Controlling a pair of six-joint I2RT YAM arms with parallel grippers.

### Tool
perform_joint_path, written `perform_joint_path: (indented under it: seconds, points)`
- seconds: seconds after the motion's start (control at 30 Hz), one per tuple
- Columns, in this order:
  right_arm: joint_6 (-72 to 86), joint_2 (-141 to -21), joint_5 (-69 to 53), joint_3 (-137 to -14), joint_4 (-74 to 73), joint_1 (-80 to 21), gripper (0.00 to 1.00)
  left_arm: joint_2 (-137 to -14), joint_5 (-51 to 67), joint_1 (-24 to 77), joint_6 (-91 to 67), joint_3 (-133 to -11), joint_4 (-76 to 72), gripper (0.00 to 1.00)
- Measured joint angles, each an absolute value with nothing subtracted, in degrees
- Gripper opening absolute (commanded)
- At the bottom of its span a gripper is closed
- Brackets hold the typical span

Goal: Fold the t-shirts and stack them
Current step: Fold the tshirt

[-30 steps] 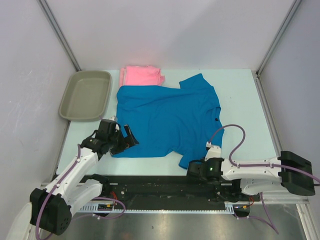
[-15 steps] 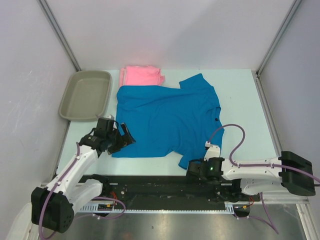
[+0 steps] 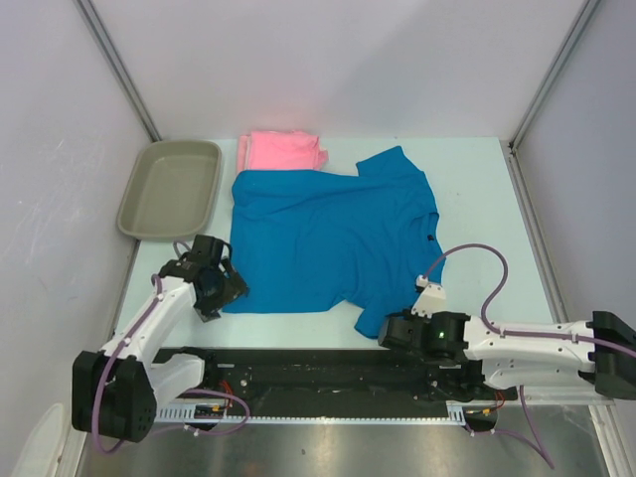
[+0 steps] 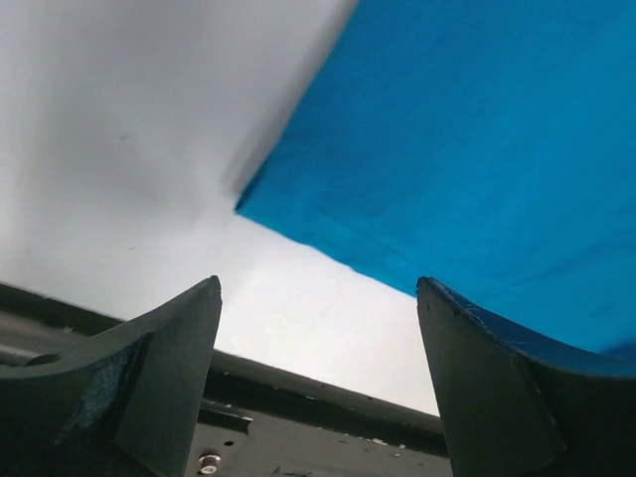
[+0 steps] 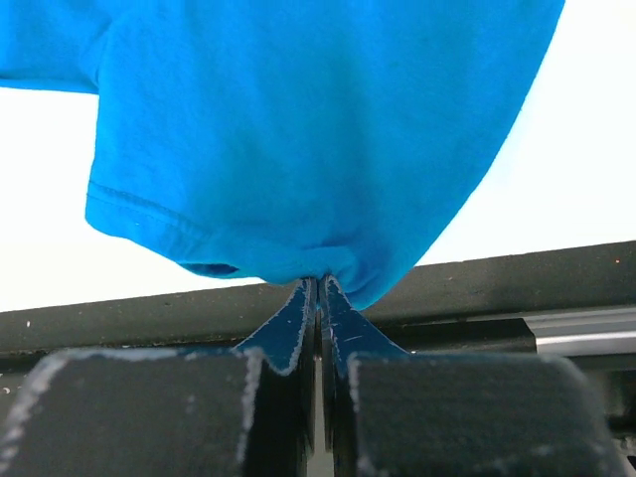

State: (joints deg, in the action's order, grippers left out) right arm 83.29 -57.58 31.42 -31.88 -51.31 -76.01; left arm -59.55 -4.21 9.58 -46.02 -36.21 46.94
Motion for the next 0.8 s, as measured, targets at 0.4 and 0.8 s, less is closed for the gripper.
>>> perform_joint_path:
  seconds: [0.4, 0.8]
  points:
    - [80.6, -51.5, 32.5, -31.9, -51.4, -76.3, 0.00, -67.3, -10.2, 9.5, -50.7, -35.6, 48.4, 0.72]
    - [80.0, -46.2, 33.1, -31.8, -54.3, -76.4, 0.00, -73.5, -12.8, 9.3, -51.0, -36.1, 43.7, 0.26]
